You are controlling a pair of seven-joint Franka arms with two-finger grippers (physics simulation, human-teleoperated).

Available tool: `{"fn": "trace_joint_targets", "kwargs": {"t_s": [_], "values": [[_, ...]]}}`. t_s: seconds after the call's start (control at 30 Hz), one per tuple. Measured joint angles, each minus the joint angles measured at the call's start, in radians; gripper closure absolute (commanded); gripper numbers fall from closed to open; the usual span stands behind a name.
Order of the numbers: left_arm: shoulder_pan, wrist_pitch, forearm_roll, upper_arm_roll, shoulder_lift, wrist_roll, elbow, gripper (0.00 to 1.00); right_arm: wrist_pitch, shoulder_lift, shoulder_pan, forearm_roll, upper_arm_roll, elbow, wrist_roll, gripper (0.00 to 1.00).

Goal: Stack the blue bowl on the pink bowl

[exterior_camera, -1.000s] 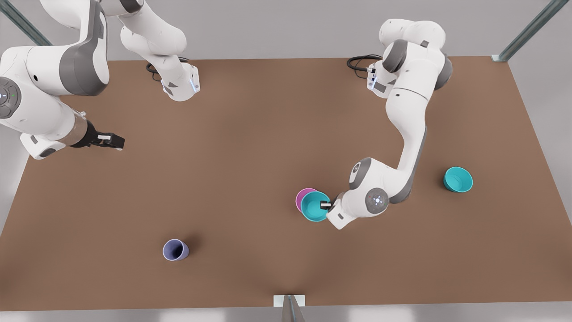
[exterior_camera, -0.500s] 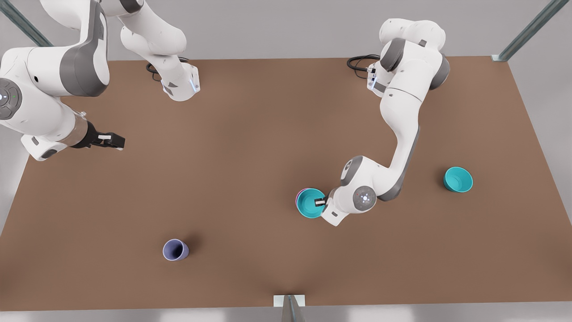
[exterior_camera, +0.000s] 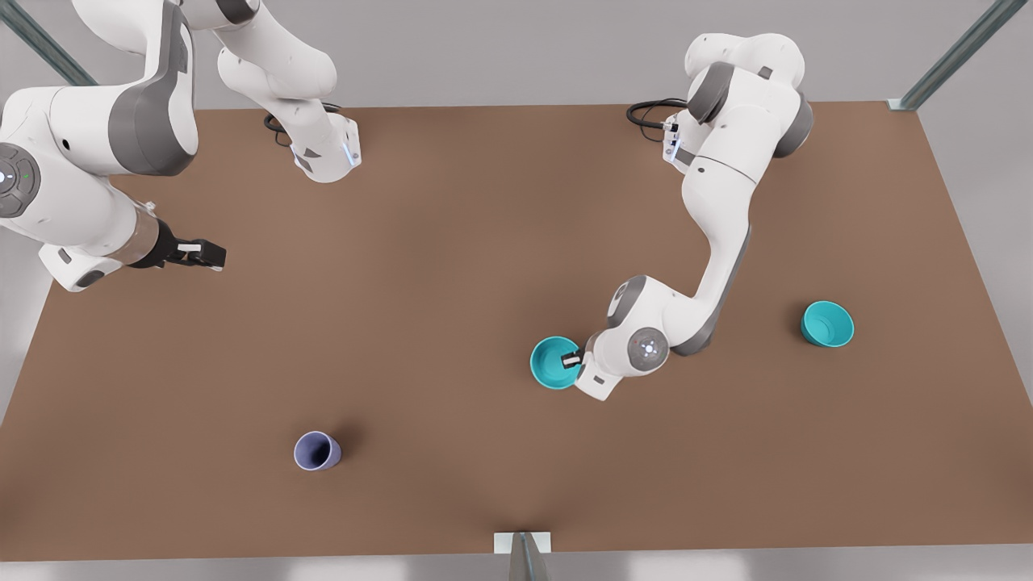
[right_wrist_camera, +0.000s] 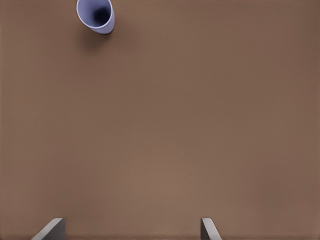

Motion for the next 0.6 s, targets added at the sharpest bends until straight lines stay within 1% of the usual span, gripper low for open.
{"fn": "trace_joint_targets", "kwargs": {"t_s": [0.1,0.13,0.23,0.27,0.3,0.33,0.37,0.4,0.47,0.5,0.57,0.6], "values": [[0.001,0.001,0.002,0.001,-0.01,-0.015,-0.016,0.79,0.0,0.0,0.0,0.0,0.0,0.0,-0.002,0.0],[0.001,0.002,0.001,0.0,-0.01,-0.019,-0.017,0.0,0.0,0.0,0.0,0.0,0.0,0.0,-0.002,0.0],[0.002,0.007,-0.017,0.003,-0.02,-0.019,-0.019,0.0,0.001,0.001,0.0,0.0,0.0,0.0,-0.004,0.0],[0.006,-0.016,-0.025,0.031,-0.054,-0.01,-0.02,0.0,0.001,0.001,0.0,0.0,0.0,0.0,-0.004,0.0],[0.008,-0.073,-0.025,0.115,-0.124,0.006,-0.019,0.0,0.001,0.001,0.0,0.0,0.0,0.0,-0.005,0.0],[0.01,-0.149,-0.018,0.23,-0.221,0.03,-0.016,0.0,0.001,0.001,0.0,0.0,0.0,0.0,-0.005,0.0],[0.018,-0.222,0.01,0.305,-0.313,0.057,-0.01,0.0,0.001,0.001,0.0,0.0,0.0,0.0,-0.005,0.0],[0.021,-0.29,0.042,0.344,-0.377,0.083,0.015,0.0,0.001,0.001,0.0,0.0,0.0,0.0,-0.006,0.0],[0.023,-0.421,0.088,0.373,-0.427,0.129,0.104,0.0,0.001,0.002,0.0,0.0,0.0,0.0,-0.006,0.0],[0.032,-0.473,0.104,0.372,-0.461,0.15,0.119,0.0,0.001,0.002,0.0,0.0,0.0,0.0,-0.007,0.0],[0.074,-0.546,0.125,0.336,-0.537,0.188,0.093,0.0,0.001,0.002,0.0,0.0,0.0,0.0,-0.007,0.0],[0.083,-0.575,0.132,0.328,-0.554,0.206,0.086,0.0,0.001,0.002,0.0,0.0,0.0,0.0,-0.008,0.0]]}}
